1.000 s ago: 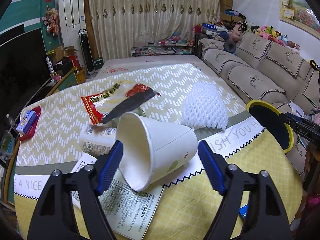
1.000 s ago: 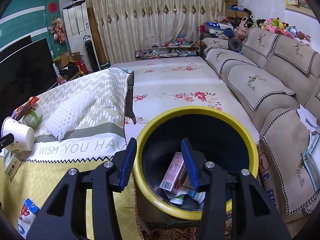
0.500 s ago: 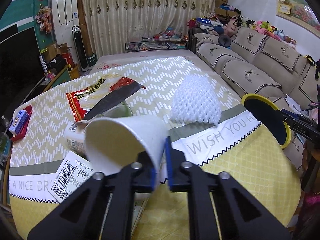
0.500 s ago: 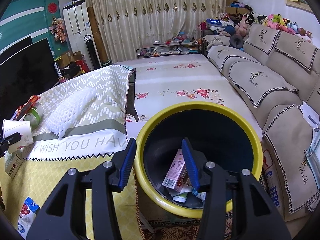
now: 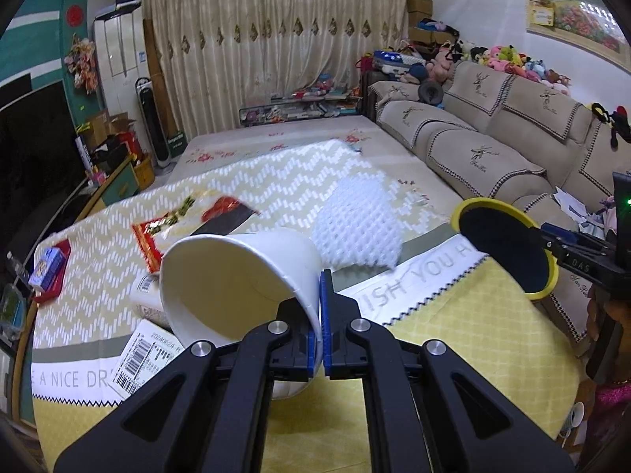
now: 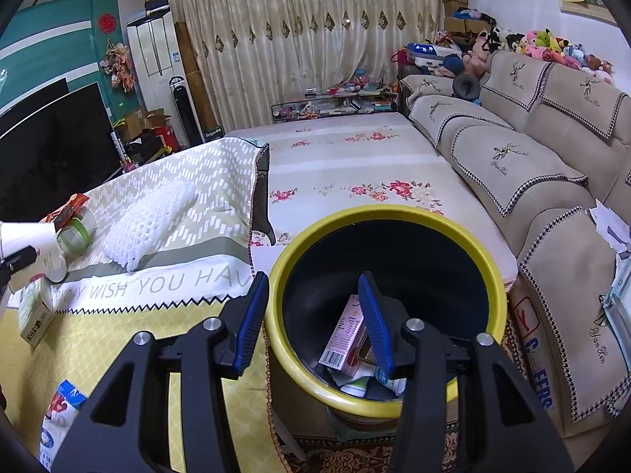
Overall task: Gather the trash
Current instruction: 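Carry the paper cup over the bin and open the left gripper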
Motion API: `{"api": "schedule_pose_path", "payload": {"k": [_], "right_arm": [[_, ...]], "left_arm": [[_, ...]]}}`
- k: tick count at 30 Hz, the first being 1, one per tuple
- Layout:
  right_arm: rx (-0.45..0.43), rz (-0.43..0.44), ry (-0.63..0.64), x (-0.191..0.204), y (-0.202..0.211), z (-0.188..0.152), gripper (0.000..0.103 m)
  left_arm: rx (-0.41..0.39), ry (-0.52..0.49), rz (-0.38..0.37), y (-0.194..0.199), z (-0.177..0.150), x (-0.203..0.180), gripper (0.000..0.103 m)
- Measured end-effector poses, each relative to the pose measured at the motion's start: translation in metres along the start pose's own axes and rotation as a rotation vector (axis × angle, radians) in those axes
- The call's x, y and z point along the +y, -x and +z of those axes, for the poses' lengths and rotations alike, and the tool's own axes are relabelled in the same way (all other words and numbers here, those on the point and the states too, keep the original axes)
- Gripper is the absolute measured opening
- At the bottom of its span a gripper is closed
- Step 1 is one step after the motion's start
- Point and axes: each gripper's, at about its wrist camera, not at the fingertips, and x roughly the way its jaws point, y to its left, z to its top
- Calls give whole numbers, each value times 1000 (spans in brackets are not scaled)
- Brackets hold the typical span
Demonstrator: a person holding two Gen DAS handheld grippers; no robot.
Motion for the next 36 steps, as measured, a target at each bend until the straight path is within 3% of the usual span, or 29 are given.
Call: {"api": "schedule_pose_path", "payload": {"k": [10, 21, 30, 36], "right_arm": [[-40, -39, -19, -26, 24, -5, 51], [-48, -124, -71, -71, 28, -16, 54], [-38, -166, -113, -103, 23, -25, 56], [-26, -180, -137, -117, 20, -30, 56]], "left_arm": [[-31, -58, -105, 1, 31, -44, 4], [-32, -226, -284, -25, 82, -151, 4], [62, -325, -376, -83, 100, -237, 4], [134, -359, -368, -132, 100, -267, 4]]}}
